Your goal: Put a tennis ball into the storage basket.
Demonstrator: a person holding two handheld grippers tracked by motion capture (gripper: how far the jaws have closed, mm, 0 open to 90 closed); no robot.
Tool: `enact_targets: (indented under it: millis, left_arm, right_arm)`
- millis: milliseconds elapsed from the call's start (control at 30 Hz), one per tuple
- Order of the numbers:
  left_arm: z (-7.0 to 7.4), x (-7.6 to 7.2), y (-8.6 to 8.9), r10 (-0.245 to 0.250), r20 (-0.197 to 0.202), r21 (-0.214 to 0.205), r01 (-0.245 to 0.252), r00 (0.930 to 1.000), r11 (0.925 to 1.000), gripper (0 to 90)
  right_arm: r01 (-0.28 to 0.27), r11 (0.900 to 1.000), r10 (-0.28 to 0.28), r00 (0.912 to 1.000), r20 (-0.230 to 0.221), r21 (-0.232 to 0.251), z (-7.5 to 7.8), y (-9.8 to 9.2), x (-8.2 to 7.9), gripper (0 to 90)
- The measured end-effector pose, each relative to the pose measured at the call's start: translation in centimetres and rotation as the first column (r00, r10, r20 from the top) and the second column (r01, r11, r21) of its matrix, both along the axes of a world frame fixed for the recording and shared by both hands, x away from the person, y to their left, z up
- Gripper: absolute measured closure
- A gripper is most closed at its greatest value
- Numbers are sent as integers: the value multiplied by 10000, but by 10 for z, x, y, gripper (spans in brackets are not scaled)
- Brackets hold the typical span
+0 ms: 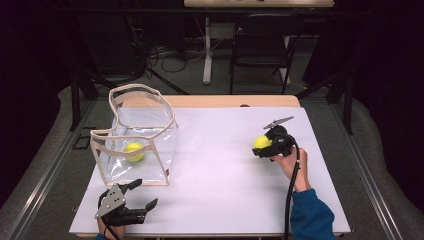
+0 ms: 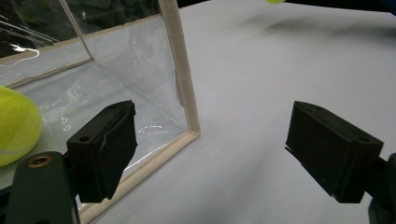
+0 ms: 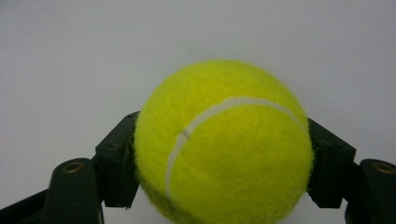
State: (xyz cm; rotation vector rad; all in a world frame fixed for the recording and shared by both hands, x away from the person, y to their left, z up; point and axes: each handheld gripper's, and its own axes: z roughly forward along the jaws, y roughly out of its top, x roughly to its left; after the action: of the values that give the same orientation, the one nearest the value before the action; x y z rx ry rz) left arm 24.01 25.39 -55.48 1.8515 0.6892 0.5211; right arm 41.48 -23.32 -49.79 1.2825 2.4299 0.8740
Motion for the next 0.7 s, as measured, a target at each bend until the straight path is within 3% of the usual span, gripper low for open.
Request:
enact_targets:
  millis: [167, 700]
  left_arm:
    - [0, 1, 0, -19, -65, 4, 19, 10000, 10000, 159]
    - [0, 1, -1, -17, -52, 1, 17, 10000, 10000, 159]
  right_arm:
    - [-170, 9995, 170, 9999, 0, 274, 2, 3, -2, 259]
    - [-692, 9973, 691, 9976, 33, 247, 7, 18, -8, 260]
